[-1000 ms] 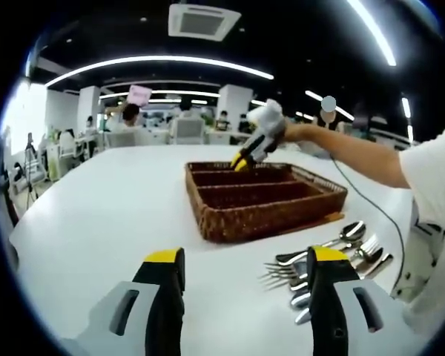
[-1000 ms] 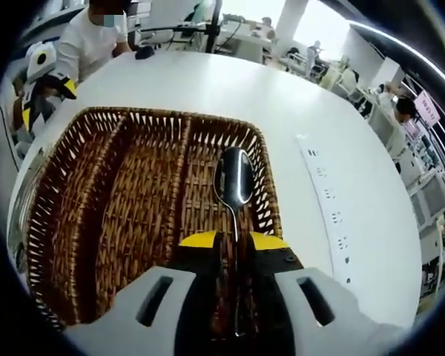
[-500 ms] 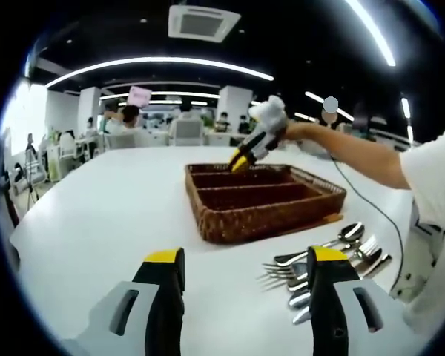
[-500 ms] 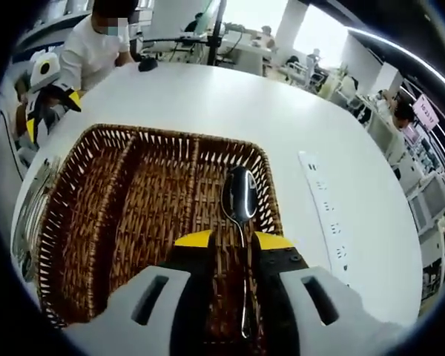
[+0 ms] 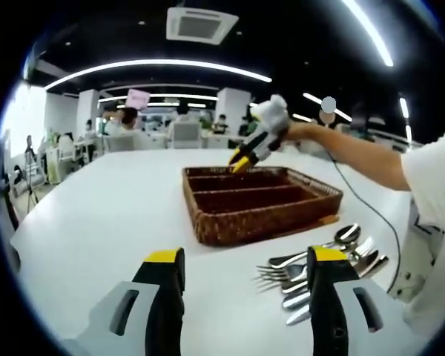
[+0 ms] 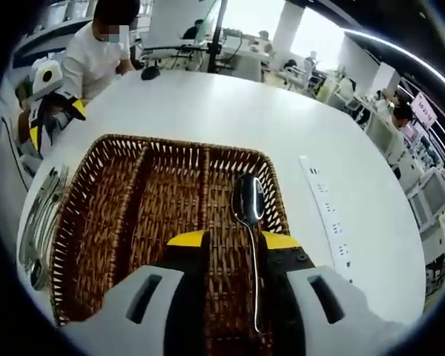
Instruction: Arrange the knives, forks, and spoons in their matching storage slots by inserting each utensil handle-first until every utensil is classified and aligned in the correct compartment
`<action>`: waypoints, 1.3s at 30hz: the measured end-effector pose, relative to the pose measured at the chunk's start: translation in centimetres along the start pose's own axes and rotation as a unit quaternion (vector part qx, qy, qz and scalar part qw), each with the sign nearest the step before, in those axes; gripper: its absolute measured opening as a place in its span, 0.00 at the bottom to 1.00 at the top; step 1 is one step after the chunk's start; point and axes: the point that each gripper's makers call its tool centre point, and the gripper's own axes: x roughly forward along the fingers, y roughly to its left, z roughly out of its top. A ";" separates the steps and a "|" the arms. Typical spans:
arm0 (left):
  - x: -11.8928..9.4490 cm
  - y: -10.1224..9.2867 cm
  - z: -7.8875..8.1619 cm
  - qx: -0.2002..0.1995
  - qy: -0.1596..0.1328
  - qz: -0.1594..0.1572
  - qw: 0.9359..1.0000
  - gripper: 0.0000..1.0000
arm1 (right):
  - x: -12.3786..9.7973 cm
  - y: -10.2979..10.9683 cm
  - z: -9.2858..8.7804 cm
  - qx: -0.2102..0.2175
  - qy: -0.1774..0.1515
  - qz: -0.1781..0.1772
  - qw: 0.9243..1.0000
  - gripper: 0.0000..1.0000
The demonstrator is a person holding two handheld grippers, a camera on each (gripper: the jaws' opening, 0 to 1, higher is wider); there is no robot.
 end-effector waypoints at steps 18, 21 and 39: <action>0.2 -1.8 0.5 0.010 -0.001 -0.013 1.000 0.68 | -2.6 2.3 -0.7 0.023 -0.011 0.003 1.000 0.46; 0.2 -2.0 0.6 0.012 -0.002 -0.015 1.000 0.68 | -3.0 2.7 -0.9 0.027 -0.013 0.003 1.000 0.50; -0.5 -3.3 0.6 0.020 -0.003 -0.020 1.000 0.69 | -5.0 6.1 -1.1 0.032 -0.028 0.002 0.999 0.64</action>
